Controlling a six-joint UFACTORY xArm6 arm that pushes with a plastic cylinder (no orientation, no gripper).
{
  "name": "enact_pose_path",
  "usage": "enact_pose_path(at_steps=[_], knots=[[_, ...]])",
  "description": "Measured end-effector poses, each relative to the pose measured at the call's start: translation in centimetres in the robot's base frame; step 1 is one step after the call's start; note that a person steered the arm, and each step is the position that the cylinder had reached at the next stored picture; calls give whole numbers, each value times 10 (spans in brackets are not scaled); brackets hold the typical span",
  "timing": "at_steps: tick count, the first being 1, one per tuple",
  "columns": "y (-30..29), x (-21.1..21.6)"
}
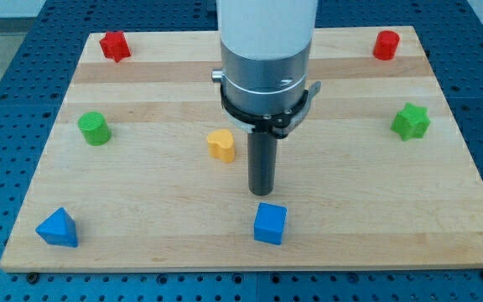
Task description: Move the yellow heart to the center of the board
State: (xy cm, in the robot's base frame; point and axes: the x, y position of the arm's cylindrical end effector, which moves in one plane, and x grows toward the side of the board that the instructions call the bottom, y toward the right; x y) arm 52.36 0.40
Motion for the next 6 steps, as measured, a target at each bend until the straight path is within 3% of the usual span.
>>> enact_pose_path(at_steps=[3, 6], knots=[[-42, -2], [-56, -45]])
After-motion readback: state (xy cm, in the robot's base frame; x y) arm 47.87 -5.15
